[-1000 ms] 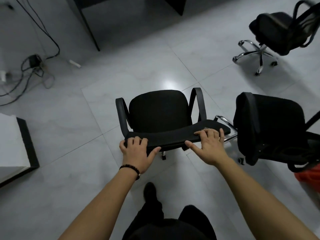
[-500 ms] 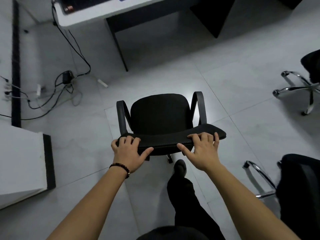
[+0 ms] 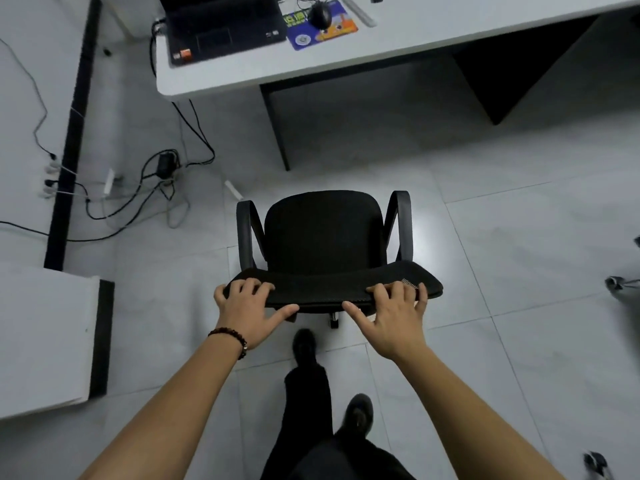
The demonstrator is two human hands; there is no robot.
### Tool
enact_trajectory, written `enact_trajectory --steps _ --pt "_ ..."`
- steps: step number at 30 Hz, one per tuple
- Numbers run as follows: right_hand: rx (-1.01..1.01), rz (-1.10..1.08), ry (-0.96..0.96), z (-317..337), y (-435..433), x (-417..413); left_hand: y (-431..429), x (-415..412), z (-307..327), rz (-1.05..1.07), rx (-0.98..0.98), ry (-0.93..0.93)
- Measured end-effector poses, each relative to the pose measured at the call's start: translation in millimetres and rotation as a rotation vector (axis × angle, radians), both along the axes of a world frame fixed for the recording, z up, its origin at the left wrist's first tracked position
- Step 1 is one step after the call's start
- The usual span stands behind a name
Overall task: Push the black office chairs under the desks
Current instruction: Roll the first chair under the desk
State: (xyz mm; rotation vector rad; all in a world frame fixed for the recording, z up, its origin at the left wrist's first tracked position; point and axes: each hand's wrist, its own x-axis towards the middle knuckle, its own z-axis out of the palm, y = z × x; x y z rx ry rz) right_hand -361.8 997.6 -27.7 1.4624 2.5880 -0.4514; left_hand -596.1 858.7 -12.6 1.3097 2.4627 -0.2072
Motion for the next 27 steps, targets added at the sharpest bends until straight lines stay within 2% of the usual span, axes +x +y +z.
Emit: enact_trajectory --steps 13,27 --pt "0.013 -0.048 -0.021 -2 195 -145 202 -150 -2 -0.031 0.022 -0.014" --pt "0.01 0.101 -0.016 -2 349 -149 319 -133 -12 0.103 0.037 0.015"
